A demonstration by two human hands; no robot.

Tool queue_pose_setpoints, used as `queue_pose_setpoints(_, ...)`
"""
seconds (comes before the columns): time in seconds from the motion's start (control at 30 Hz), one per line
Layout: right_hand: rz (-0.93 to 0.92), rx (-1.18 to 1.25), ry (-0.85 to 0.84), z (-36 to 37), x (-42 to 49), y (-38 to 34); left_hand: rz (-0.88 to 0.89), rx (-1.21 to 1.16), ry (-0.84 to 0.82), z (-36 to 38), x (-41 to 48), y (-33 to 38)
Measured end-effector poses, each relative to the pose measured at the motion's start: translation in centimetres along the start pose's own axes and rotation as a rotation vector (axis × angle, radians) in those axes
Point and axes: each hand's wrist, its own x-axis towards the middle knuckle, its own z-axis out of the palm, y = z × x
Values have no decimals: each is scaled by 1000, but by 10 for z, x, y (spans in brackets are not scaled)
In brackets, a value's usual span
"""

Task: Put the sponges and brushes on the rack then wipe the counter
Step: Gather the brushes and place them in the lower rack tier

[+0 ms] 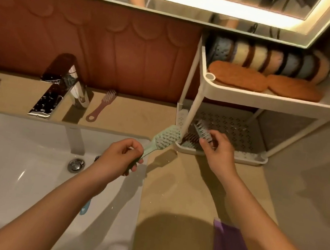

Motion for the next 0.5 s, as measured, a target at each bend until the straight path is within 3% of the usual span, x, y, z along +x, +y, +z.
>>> queue_pose_setpoints(0.2,-115,-207,-162,3,57,17,-43,-62,15,15,10,-6)
queue_pose_setpoints(0.33,-98,-352,-296,8,88,18,-70,-71,34,19,16,-9)
queue_pose_setpoints(0.5,-72,-334,-424,19,110,23,-94,-82,20,24,20,-14)
